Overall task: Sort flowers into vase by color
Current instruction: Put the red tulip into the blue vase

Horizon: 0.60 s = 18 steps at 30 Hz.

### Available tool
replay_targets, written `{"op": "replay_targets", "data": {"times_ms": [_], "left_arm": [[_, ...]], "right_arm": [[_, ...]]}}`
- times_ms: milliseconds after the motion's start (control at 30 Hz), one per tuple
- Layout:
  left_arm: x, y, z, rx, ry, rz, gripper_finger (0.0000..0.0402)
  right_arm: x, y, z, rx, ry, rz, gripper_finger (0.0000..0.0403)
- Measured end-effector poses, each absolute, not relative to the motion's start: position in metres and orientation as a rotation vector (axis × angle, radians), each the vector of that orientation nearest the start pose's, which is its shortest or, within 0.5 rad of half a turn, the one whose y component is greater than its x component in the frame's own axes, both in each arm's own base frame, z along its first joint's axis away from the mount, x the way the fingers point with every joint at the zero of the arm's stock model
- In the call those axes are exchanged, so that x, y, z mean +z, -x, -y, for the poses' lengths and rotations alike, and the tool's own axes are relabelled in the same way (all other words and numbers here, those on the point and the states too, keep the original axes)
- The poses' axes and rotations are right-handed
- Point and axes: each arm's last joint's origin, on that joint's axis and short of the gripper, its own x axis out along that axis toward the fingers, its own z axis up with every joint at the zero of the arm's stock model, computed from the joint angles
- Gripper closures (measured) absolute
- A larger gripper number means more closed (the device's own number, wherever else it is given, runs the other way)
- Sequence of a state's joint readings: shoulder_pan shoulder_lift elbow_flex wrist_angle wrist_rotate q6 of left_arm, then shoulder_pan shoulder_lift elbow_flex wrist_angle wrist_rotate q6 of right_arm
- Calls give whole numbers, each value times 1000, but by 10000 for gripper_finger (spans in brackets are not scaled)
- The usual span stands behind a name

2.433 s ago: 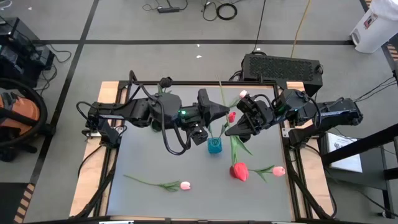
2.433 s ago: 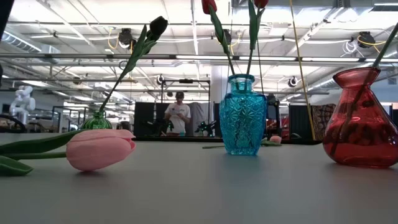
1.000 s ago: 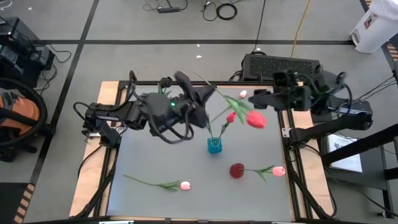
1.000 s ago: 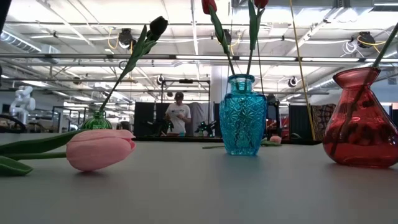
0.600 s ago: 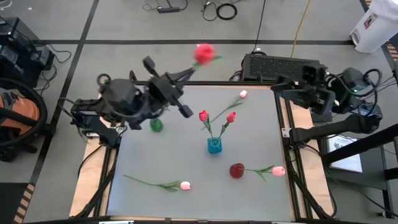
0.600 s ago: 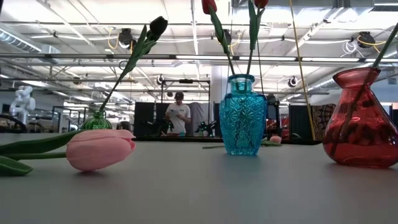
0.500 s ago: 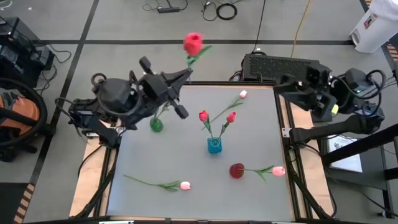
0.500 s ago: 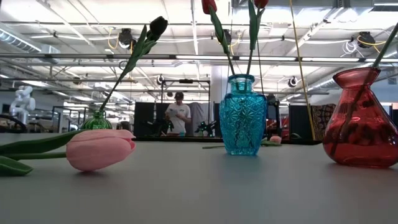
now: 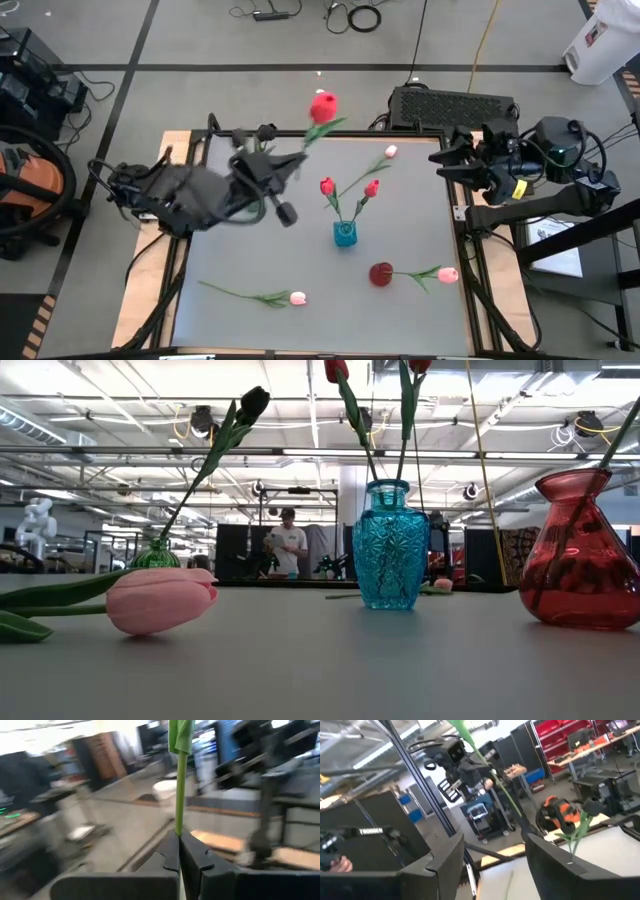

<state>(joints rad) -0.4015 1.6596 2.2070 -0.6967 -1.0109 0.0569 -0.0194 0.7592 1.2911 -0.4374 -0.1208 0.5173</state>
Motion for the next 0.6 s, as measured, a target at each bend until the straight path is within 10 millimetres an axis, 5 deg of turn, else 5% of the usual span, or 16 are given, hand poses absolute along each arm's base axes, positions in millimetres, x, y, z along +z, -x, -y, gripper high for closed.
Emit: {"op": "replay_targets", "data": {"times_ms": [133, 333, 600], "left_arm": [[528, -263, 114, 724, -153, -163, 401], [514, -228, 147, 666, -63, -160, 401], [459, -192, 186, 691, -2, -8, 401]], "right_arm": [[467, -106, -1, 114, -492, 31, 200], [465, -106, 0, 61, -422, 30, 200], [465, -106, 3, -49, -338, 49, 200]]}}
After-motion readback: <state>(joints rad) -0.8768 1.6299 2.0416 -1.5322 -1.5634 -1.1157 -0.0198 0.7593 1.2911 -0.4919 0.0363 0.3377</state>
